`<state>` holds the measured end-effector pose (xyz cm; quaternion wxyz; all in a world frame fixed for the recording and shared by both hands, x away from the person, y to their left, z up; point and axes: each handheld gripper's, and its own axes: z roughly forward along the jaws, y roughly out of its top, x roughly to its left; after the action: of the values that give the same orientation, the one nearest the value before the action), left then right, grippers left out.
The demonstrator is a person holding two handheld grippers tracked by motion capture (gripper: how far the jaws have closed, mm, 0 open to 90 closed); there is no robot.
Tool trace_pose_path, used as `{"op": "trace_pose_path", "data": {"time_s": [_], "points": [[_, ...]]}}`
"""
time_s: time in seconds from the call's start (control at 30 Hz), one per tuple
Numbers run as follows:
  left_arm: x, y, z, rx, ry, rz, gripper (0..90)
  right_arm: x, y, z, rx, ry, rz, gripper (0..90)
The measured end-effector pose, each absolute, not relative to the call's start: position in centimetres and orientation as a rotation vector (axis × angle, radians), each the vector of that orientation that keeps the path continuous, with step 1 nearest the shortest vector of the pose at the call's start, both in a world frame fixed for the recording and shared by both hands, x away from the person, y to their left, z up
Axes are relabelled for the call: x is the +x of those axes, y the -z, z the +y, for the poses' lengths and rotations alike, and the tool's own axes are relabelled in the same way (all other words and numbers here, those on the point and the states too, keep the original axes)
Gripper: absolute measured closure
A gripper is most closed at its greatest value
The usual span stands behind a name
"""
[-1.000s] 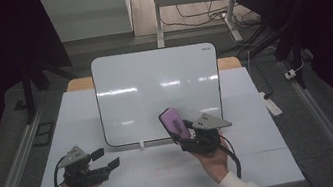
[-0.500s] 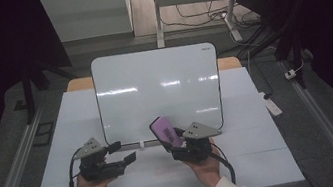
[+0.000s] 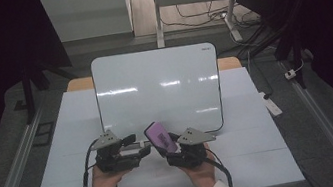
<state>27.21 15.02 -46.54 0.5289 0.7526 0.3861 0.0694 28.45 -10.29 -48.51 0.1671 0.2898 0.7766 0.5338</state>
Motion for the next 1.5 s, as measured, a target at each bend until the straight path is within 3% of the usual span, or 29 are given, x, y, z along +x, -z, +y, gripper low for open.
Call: {"op": "trace_pose_path", "data": {"time_s": [0.33, 0.43, 0.6, 0.8, 1.13, 1.5], "points": [[28.0, 46.7, 14.2, 1.764, -0.097, 0.931, 31.8, 27.9, 48.5, -9.7, 0.793, -1.533, 2.205, 40.8], [28.0, 46.7, 14.1, 1.759, -0.084, 0.933, 36.7, 27.8, 48.4, -9.7, 0.781, -1.537, 2.198, 40.8], [28.1, 46.6, 13.8, 1.755, -0.078, 0.948, 52.3, 27.7, 48.4, -9.5, 0.77, -1.537, 2.203, 40.8], [28.1, 46.4, 14.0, 1.747, -0.062, 0.958, 59.5, 27.7, 48.6, -9.3, 0.776, -1.542, 2.211, 40.5], [27.4, 45.1, 15.4, 1.747, -0.156, 0.968, 61.5, 28.1, 47.6, -10.3, 0.753, -1.61, 2.227, 33.5], [27.2, 44.4, 18.6, 1.735, -0.202, 1.019, 61.9, 29.2, 47.1, -17.6, 0.796, -1.566, 2.169, 29.8]]}}
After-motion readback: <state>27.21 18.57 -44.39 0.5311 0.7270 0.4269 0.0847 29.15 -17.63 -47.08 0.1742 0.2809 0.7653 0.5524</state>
